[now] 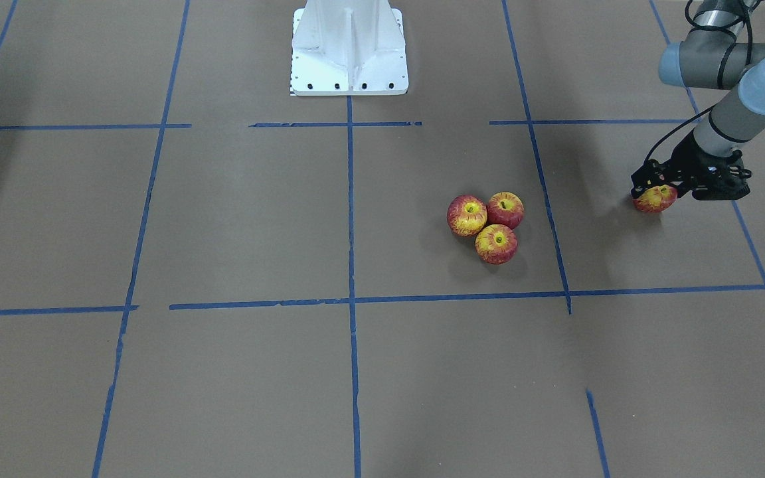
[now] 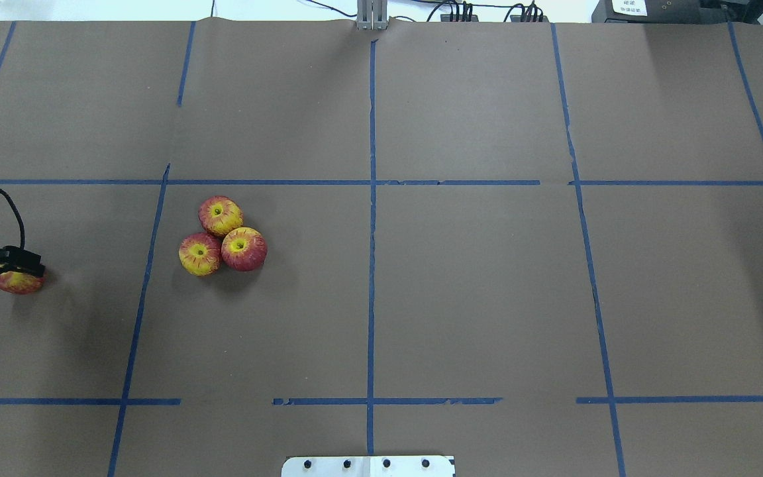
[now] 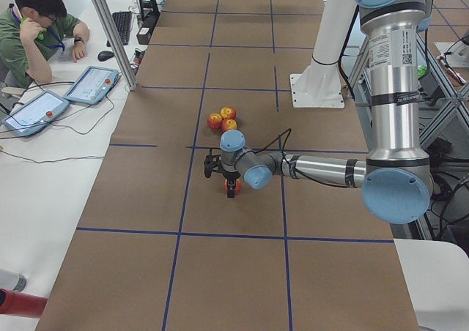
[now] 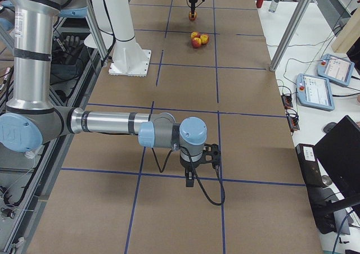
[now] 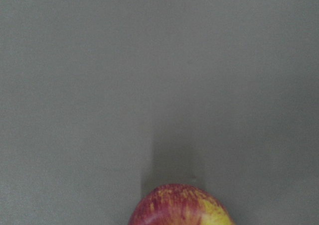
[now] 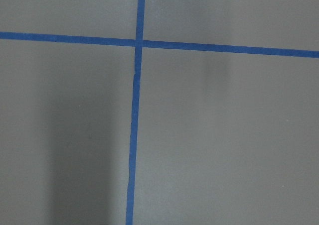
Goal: Stack apples
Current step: 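Lower the left gripper onto the lone red-yellow apple and close it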
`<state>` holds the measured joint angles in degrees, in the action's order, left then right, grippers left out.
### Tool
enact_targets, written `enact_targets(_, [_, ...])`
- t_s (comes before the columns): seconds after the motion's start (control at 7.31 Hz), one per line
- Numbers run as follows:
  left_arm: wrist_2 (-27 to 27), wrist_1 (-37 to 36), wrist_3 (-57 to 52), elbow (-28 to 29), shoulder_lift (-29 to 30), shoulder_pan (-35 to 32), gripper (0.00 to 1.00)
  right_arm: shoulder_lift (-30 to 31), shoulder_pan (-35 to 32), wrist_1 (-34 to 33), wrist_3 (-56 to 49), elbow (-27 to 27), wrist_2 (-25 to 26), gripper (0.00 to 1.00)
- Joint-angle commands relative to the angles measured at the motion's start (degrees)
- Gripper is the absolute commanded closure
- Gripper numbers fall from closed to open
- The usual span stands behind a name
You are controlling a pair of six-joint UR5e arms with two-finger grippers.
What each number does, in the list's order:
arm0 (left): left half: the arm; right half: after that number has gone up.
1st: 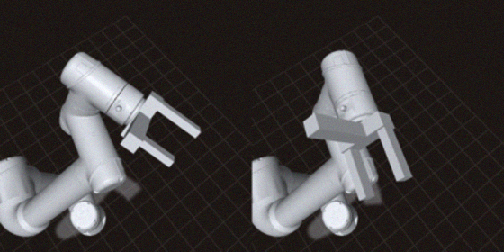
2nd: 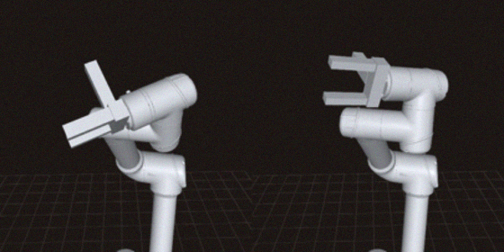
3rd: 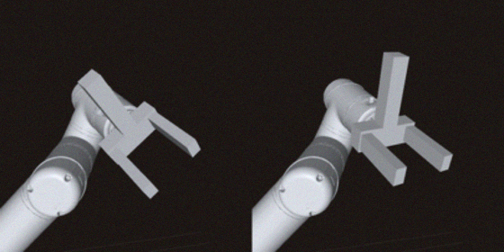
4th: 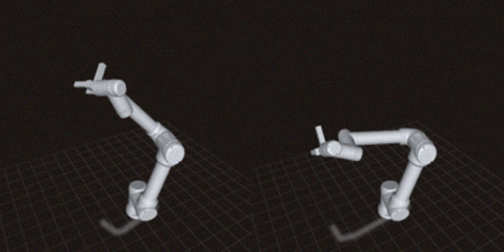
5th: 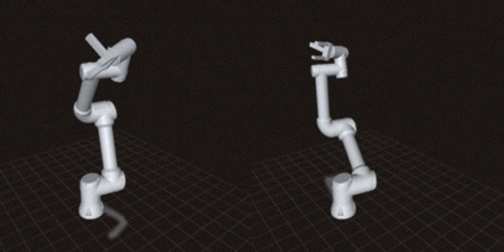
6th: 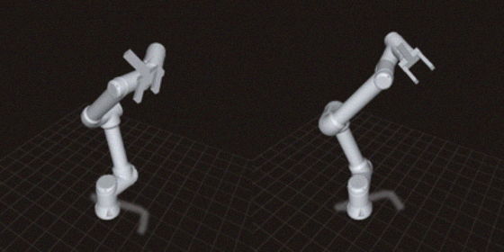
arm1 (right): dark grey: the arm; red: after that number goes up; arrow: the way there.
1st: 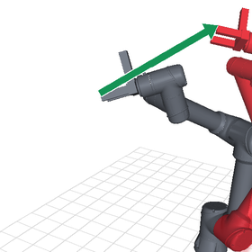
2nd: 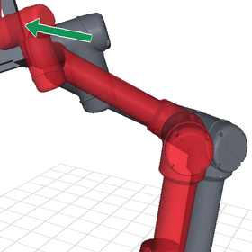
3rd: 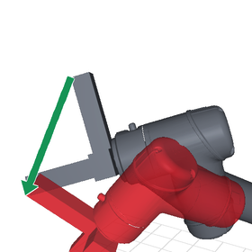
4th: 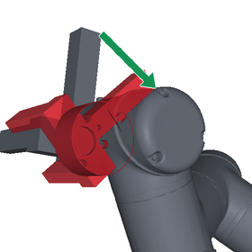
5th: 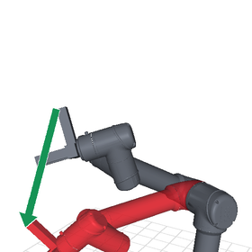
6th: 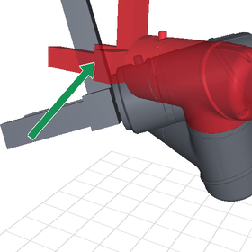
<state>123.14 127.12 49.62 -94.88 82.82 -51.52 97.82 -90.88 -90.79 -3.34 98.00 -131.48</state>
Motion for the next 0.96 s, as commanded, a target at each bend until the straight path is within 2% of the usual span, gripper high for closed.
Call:
enact_targets(0.0, [0.17, 0.05, 0.12, 0.13, -0.03, 0.90, 0.16, 0.00, 0.00, 0.00, 0.00, 0.00, 0.00, 0.00])
enact_targets(0.14, [0.44, 0.05, -0.22, 0.05, -0.03, 0.90, 0.66, 0.00, 0.00, 0.00, 0.00, 0.00, 0.00, 0.00])
enact_targets(0.27, [0.44, 0.05, -0.31, -0.04, -0.03, 0.90, 0.88, 0.00, 0.00, 0.00, 0.00, 0.00, 0.00, 0.00])
enact_targets(0.55, [0.79, -0.82, -0.14, -3.18, -0.03, 0.55, 0.87, 0.00, 0.00, 0.00, 0.00, 0.00, 0.00, 0.00])
enact_targets(0.82, [2.28, -3.96, 4.13, -10.03, 0.32, 0.11, 0.87, 0.00, 0.00, 0.00, 0.00, 0.00, 0.00, 0.00])
